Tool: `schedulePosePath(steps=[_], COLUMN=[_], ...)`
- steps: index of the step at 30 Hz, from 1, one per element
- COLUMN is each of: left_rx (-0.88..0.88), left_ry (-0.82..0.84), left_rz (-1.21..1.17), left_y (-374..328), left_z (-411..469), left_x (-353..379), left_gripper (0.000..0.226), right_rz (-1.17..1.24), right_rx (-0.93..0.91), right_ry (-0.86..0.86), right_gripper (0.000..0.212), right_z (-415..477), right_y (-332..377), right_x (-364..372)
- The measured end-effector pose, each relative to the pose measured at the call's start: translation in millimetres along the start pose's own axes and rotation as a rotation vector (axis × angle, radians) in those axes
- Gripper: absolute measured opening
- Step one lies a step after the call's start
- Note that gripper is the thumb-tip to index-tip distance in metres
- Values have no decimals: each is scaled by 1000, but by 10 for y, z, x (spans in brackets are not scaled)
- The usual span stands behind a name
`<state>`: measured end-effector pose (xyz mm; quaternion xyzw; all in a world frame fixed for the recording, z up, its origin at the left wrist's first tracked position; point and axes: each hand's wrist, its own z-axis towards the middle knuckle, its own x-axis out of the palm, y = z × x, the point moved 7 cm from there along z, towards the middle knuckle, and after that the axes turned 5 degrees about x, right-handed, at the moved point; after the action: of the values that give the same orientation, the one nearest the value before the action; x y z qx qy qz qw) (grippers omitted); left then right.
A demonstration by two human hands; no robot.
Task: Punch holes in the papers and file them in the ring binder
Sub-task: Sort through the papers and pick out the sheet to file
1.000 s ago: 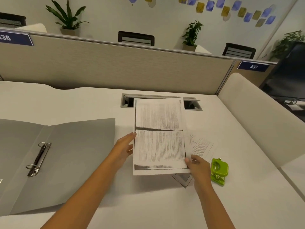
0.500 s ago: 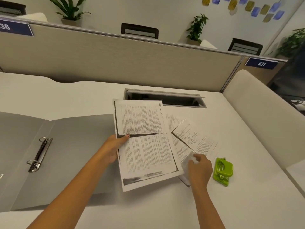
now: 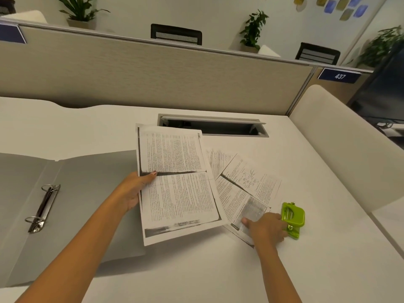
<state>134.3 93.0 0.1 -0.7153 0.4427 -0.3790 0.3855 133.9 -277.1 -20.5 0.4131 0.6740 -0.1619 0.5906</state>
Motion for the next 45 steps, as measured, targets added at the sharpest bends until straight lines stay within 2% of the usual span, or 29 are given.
schedulePosePath(steps=[6, 16, 21, 24, 27, 30, 33, 35, 37, 42, 45], left_rx=[-2, -27, -33, -30, -22, -12, -2, 0, 4, 28, 29], left_ry=[-38, -71, -89, -97, -104, -109, -120, -123, -125, -125, -124], left_rz=[47, 108, 117, 123, 131, 143, 158, 168, 182, 216, 219], left_y=[-7, 41, 41, 31, 21, 11, 11, 21, 31, 45, 58], left_z=[-33, -83, -111, -125, -134, -143, -157, -165, -167, -173, -184], left_x=[-36, -133, -152, -161, -164, -171, -185, -182, -168, -112, -91], left_gripper=[23, 18, 16, 16, 17, 19, 20, 21, 22, 24, 24], right_rz=[-132, -116, -223, -167, 81, 261, 477, 535, 510, 469, 560], right_rx=[-44, -11, -105, -130, -83, -131, -240, -334, -425, -769, -895], right_ry=[27, 104, 134, 142, 175, 50, -99, -149, -238, -591, -716], right_gripper=[84, 101, 90, 87, 80, 60, 28, 16, 17, 14, 26], right_z=[-3, 91, 89, 65, 47, -17, -96, -136, -211, -721, -1033], right_y=[38, 24, 59, 66, 13, -30, -38, 18, 102, 353, 412], right_x=[-18, -5, -8, -40, -60, -177, -391, -518, -672, -1196, -1464])
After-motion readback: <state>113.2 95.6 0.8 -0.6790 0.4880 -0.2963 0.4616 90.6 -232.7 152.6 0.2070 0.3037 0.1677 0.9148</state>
